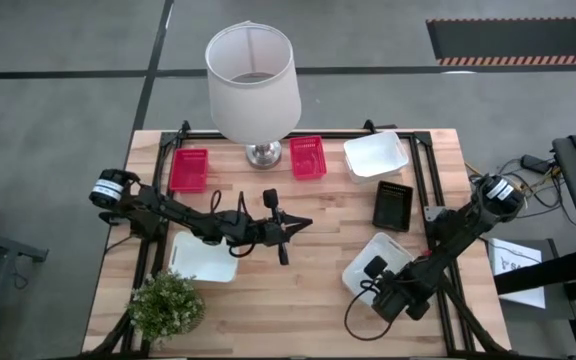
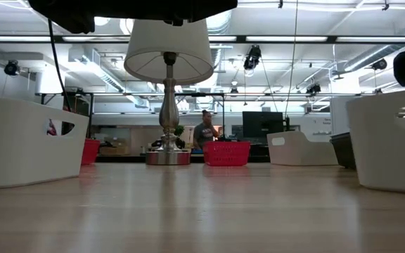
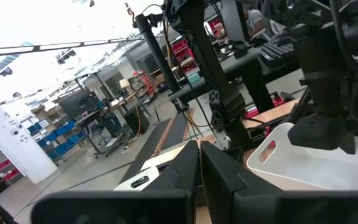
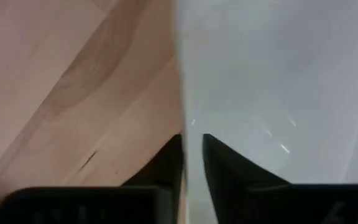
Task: Stack baskets by color
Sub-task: Stack the bottom right and white bin on top of the top white bin
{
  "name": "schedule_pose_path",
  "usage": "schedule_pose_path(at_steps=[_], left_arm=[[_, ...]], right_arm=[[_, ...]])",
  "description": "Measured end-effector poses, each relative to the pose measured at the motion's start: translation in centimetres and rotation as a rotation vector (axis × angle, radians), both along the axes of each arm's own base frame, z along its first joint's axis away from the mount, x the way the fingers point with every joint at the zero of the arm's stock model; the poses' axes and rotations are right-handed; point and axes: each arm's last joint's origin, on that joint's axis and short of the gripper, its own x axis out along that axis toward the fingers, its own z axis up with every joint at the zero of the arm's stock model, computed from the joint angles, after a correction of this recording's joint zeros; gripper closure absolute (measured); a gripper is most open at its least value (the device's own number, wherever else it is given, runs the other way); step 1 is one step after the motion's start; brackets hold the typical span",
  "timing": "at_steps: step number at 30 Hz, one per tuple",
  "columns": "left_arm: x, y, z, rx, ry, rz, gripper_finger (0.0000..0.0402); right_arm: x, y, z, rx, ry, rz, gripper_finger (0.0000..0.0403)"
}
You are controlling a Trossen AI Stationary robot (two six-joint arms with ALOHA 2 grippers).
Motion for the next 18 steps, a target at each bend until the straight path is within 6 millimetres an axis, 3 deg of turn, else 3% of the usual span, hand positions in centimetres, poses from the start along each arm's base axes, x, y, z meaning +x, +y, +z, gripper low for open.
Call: schedule_pose_path(at_steps=[3,9,18], left_arm=[[0.0,0.0,0.0,0.0,0.0,0.0,0.0401],[0.0,0.0,0.0,0.003,0.001,0.0,0.0401],[-0.3,0.1,0.5,0.107,0.007,0.038,0.0401]], right_arm=[[0.1,0.1,-0.3,0.003,-0.002,0.001,0.0386],[0.3,0.3,0.5,0.018,-0.018,0.0,0.0394],[1.8,0.7,5.5,-0.028,-0.073,-0.1,0.0394]])
